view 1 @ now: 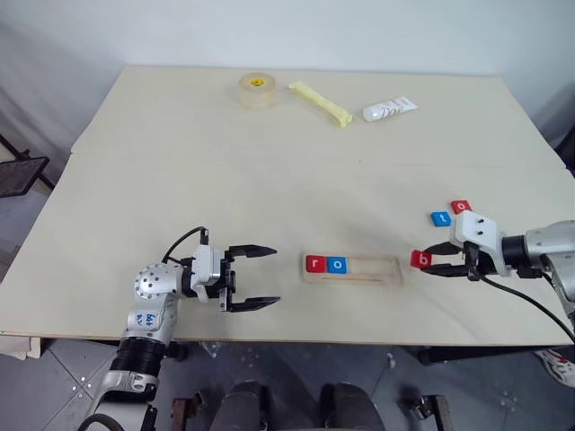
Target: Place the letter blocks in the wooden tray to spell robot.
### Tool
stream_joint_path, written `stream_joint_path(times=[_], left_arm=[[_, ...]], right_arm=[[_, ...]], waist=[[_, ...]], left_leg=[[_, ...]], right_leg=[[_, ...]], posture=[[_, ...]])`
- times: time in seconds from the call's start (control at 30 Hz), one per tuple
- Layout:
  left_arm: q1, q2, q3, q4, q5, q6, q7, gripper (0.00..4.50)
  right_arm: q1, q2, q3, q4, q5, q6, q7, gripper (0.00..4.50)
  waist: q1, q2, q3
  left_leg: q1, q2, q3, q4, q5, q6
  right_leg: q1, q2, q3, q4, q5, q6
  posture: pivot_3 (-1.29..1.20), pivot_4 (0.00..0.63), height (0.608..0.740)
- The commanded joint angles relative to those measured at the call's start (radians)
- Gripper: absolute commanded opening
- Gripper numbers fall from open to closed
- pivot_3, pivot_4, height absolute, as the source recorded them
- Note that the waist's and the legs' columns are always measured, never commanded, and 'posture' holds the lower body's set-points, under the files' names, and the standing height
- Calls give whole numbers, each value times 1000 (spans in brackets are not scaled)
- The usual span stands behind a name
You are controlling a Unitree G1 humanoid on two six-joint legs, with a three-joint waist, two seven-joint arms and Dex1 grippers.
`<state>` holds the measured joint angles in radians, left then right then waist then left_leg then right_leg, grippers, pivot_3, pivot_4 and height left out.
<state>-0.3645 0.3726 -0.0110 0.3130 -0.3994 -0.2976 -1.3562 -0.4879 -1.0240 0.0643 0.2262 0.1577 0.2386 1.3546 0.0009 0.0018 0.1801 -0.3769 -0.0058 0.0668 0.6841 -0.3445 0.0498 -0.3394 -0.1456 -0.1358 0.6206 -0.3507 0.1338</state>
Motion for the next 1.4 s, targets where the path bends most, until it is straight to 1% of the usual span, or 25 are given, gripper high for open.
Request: stream_joint_path(times=[0.03,0.17,0.27,0.43,0.6,0.97,1.2,1.27,1.3,1.37,1.4], left_arm=[[-24,-6,-2,27,-7,-26,-13,4500],[-37,-13,-5,48,-5,-40,-15,4500],[-37,-15,-6,49,-5,-46,-14,4500],[-9,-4,-2,19,-13,-47,-12,4500],[12,7,1,-3,-16,-44,-7,4500],[14,11,0,-17,-12,-41,13,4500],[8,7,-3,-13,-9,-42,20,4500],[6,6,-4,-12,-8,-42,22,4500],[6,5,-4,-12,-8,-41,23,4500],[5,3,-6,-12,-7,-41,25,4500],[5,3,-6,-13,-7,-40,26,4500]], right_arm=[[-58,-26,9,-162,41,164,28,1458],[-107,9,67,-222,27,263,16,1458],[-141,46,117,-242,13,294,7,1458],[-187,96,200,-244,-24,295,3,1458],[-214,129,245,-205,-66,264,-16,1458],[-227,173,271,-198,-89,244,-3,1458],[-229,171,271,-206,-97,248,8,1458],[-224,167,269,-216,-90,249,19,2180],[-220,169,264,-231,-79,261,23,2450],[-213,172,259,-256,-63,278,30,3164],[-209,172,257,-268,-56,287,32,3444]], waist=[[0,0,0],[1,0,0],[0,0,0],[-2,0,0],[-1,0,0],[-2,0,0],[-2,0,0],[-2,0,0],[-2,0,0],[-2,0,0],[-2,0,0]], left_leg=[[0,0,0,0,0,0],[0,0,-1,0,0,0],[-1,0,-2,0,0,0],[-2,-1,-2,0,0,0],[-2,-1,-2,0,0,0],[-2,-1,-2,0,0,0],[-2,-1,-2,0,0,0],[-2,-1,-2,0,0,0],[-2,-1,-2,0,0,0],[-2,-1,-2,0,0,0],[-2,-1,-2,0,0,0]], right_leg=[[0,0,0,0,0,0],[0,0,1,0,0,0],[0,-1,1,0,0,0],[-1,0,0,0,0,0],[-1,0,0,0,0,0],[-2,0,-1,1,0,0],[-2,0,-1,1,0,0],[-2,0,-1,1,0,0],[-2,0,-1,1,0,0],[-2,0,-1,1,0,0],[-2,0,-1,1,0,0]], posture=[[0,150,740],[0,150,740],[0,150,740],[0,150,740],[0,150,740],[0,150,740],[0,150,740],[0,150,740],[0,150,740],[0,150,740],[0,150,740]])
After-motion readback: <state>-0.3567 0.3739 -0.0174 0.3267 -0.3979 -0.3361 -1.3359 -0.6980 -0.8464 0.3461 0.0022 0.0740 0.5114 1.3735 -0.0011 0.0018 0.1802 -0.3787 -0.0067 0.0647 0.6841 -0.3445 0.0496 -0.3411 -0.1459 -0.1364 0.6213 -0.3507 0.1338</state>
